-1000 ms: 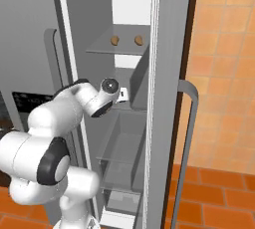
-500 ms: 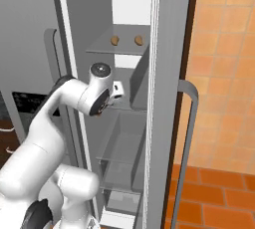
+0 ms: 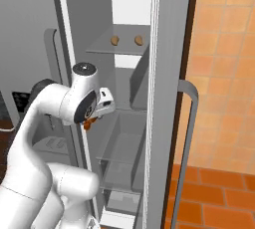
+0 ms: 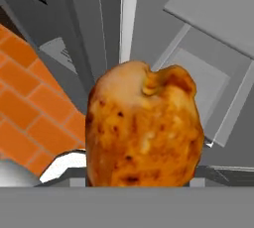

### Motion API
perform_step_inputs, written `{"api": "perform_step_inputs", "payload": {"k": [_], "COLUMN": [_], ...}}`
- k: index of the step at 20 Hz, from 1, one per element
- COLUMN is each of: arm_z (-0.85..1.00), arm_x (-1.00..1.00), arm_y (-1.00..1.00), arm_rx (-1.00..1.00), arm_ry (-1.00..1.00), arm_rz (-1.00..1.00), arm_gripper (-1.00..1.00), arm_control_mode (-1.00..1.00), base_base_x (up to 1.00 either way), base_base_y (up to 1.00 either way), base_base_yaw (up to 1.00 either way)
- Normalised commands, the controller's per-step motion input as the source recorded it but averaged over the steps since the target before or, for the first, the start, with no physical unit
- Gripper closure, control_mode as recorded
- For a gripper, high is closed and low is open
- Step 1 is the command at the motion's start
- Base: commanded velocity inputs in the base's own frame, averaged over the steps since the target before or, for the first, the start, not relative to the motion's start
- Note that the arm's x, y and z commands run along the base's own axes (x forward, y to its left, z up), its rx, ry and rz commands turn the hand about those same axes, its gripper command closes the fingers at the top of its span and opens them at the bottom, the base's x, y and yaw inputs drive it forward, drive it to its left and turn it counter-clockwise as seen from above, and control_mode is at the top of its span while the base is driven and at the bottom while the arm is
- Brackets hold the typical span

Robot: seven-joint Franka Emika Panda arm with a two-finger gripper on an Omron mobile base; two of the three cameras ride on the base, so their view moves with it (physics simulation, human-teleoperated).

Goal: Place one sweet potato and one chicken drumstick in each tupperware on the nearby counter, to pack two identical lunches.

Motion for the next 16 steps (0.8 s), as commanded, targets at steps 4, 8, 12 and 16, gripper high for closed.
{"api": "perform_step_inputs", "payload": {"k": [4, 8, 12, 16], "arm_z": [0.61, 0.31, 0.16, 0.26], "arm_x": [-1.00, -0.99, -0.72, -0.55], "arm_y": [0.36, 0.84, 0.80, 0.91], "arm_rx": [-0.05, 0.04, 0.21, 0.16], "arm_ry": [0.00, -0.07, -0.01, -0.01], "arm_rz": [-0.06, -0.30, -0.49, -0.36], "arm_gripper": [1.00, 1.00, 1.00, 1.00], "arm_control_mode": [-1.00, -1.00, -1.00, -1.00], "base_base_x": [0.00, 0.00, 0.00, 0.00], "base_base_y": [0.00, 0.00, 0.00, 0.00], "base_base_yaw": [0.00, 0.00, 0.00, 0.00]}}
